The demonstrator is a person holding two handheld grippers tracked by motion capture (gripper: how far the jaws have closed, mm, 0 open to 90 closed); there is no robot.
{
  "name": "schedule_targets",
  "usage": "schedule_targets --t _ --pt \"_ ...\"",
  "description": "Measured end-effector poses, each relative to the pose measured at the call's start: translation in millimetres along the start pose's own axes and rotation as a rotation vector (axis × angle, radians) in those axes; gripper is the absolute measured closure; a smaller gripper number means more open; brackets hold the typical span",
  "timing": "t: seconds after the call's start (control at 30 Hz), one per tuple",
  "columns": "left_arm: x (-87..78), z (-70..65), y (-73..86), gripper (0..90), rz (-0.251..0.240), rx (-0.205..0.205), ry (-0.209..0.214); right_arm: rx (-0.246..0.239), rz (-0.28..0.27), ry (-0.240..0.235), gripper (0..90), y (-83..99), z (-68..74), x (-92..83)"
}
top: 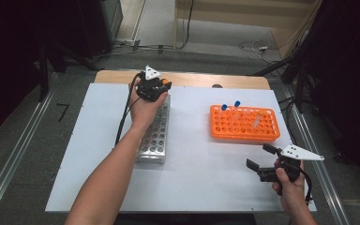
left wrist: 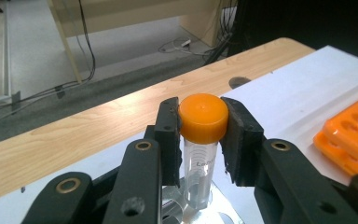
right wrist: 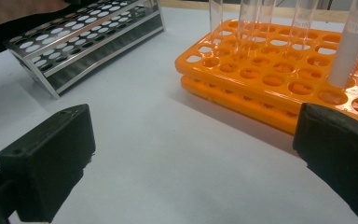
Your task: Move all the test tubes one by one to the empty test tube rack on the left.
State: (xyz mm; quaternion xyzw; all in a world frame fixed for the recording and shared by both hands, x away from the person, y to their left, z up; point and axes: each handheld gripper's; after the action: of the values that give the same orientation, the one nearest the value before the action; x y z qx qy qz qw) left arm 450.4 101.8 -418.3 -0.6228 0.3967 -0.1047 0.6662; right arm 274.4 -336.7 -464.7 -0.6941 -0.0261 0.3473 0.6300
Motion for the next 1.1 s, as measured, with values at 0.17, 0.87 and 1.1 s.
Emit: schedule_targets --t 0.17,0.87,1.1 --pt "5.3 0.8 4.3 69.3 0.039 -0.021 0.01 0.0 0.003 -0.001 0.0 0.3 1.6 1.2" --pt "-43.2 -28.4 17.6 0.0 -0.039 -0.12 0.129 0.014 0.001 0.005 0.0 -7.2 -1.4 4.6" --pt "-64.2 -47.7 26.6 0.0 -0.066 -0.103 0.174 0.025 -0.006 0.028 0.0 -15.3 -6.6 9.4"
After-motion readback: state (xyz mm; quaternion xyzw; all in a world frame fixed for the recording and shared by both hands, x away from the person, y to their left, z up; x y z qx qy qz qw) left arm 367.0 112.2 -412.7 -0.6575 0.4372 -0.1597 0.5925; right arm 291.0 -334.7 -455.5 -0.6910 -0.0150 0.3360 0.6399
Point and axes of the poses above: each handheld gripper's, and its own axes: x roughly forward along the jaws, y roughly out of its underside, z roughly to its left, and after that the axes turned 14 degrees about y, right-handed
